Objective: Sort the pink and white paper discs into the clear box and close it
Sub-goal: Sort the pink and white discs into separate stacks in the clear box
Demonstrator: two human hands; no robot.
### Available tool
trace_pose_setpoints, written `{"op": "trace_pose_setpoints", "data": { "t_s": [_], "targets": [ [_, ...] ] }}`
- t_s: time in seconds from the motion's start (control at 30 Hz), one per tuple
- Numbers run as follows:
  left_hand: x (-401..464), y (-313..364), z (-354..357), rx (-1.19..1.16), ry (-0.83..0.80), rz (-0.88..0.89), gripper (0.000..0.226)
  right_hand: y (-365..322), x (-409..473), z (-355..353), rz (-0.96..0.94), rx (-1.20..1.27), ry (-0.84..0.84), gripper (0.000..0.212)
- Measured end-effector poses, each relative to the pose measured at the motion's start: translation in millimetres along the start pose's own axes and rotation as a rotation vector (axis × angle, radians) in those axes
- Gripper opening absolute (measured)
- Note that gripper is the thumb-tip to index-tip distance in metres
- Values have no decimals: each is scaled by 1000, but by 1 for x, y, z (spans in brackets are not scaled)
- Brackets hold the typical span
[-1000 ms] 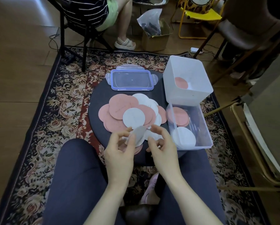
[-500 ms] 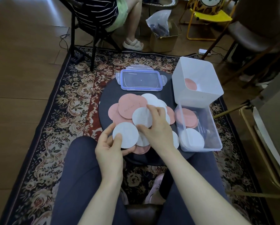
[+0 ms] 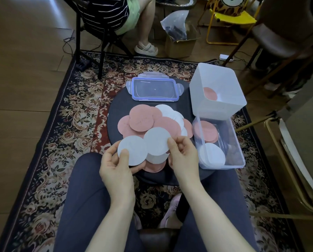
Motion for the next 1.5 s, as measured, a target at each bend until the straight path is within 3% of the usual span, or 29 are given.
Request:
{"op": "trace_pose_setpoints", "data": {
  "t_s": [0.13, 0.37, 0.5, 0.57, 0.73, 0.93, 1.07, 1.2, 1.4, 1.5],
  "targets": [
    [1, 5, -8, -51, 52, 19, 18, 0, -8, -5, 48, 75, 34, 12],
    [-7, -7, 14, 66, -177, -83, 15, -2, -22, 12, 50, -30, -136, 14],
    [-1, -7, 5, 41, -112, -60, 19, -5, -26, 5, -182, -559, -175, 8],
    [5, -9, -4, 1, -46, -66, 18, -4, -28, 8, -257, -770, -249, 17],
    [13, -19, -10, -1, 19, -120, 12, -5, -33, 13, -373, -867, -290, 22],
    [14, -20, -9, 36, 3, -101, 13, -5, -37, 7, -383, -851, -263, 22],
    [13, -19, -8, 51, 6, -95, 11, -3, -38, 1, -295, -863, -247, 34],
    [13, -18, -9, 75, 11, -103, 12, 3, -33, -5, -140, -703, -221, 44],
    [10, -11, -6, 93, -33, -65, 12, 9, -26, -15, -15, -378, -137, 14],
    [3, -7, 1, 122, -105, -25, 15, 10, -28, -15, 93, -140, -137, 14]
  ]
}}
Point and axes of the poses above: each hand's wrist, its own x-axis towards the middle knuckle, its own z-axis out of the palm, y = z × x, the point moved 8 cm from there along x, towards the middle knuckle, and after that the axes turned 10 degrees about -z, right-handed, at the moved point
